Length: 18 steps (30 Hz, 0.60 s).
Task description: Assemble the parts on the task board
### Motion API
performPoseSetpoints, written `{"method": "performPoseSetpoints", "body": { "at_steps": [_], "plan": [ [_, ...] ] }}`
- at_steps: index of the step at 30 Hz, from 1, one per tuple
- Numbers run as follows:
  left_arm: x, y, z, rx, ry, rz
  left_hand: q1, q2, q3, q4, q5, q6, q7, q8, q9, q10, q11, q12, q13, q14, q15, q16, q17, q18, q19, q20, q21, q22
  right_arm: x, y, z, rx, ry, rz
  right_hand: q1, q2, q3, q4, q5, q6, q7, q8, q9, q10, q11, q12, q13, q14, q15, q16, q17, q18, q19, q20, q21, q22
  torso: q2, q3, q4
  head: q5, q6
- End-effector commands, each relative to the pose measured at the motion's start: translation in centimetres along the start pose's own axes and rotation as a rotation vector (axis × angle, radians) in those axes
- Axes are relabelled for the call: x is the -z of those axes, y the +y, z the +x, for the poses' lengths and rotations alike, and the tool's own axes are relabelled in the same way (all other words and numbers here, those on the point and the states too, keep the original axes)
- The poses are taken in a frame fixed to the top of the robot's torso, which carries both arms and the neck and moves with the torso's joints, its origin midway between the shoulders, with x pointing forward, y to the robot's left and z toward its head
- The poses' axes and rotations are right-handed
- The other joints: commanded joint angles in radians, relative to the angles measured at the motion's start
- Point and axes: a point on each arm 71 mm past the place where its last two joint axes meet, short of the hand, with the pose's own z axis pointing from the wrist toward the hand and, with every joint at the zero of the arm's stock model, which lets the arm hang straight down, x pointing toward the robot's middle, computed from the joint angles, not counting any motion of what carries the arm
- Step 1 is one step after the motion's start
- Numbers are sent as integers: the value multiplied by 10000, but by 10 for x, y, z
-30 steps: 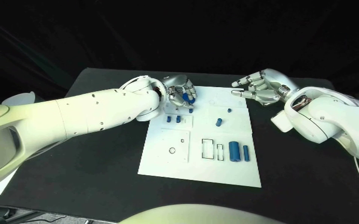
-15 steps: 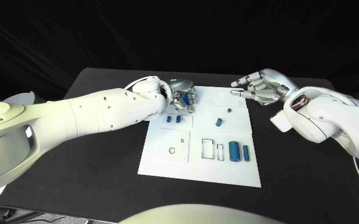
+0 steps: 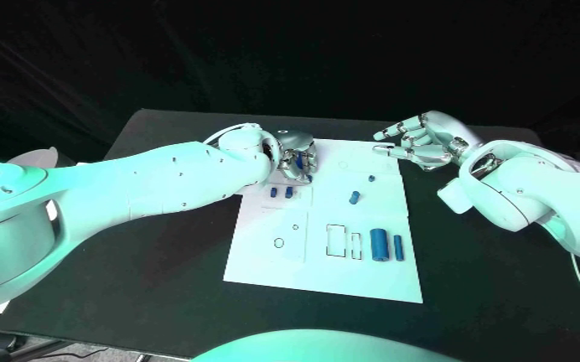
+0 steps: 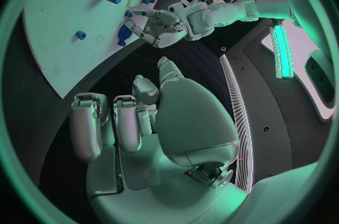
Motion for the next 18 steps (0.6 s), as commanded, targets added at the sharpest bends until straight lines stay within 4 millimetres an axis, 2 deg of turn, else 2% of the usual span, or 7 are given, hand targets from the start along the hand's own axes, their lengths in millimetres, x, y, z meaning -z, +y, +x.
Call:
{"method": "performPoseSetpoints", "body": {
  "at_steps": [1, 18],
  "plan": [
    [-1, -1, 3, -188, 266, -75, 27, 120, 129, -24, -9, 105, 10, -59, -25, 142, -5, -65, -39, 378, -85, -13, -21, -169, 73, -28, 98, 92, 0, 1, 1, 38, 88, -93, 54, 66, -56, -24, 44, 69, 2, -16, 3, -22, -12, -33, 6, 748, -41, -54, 1331, 47, 121, -36, -24, 779, -1, 1, -7, 7, 0],
    [-4, -3, 12, -223, 688, -102, 40, 156, 745, -188, -62, 448, -44, -162, -162, 593, -74, -315, -221, 388, -139, 34, -90, -220, 105, -80, 390, 408, 0, 2, 2, 32, 122, -118, 73, 80, -54, -32, 58, 80, -1, -10, 5, -13, -15, -16, 15, 750, -43, -51, 1337, 47, 122, -37, -25, 779, 0, 7, -9, 26, -13]
  ]
}}
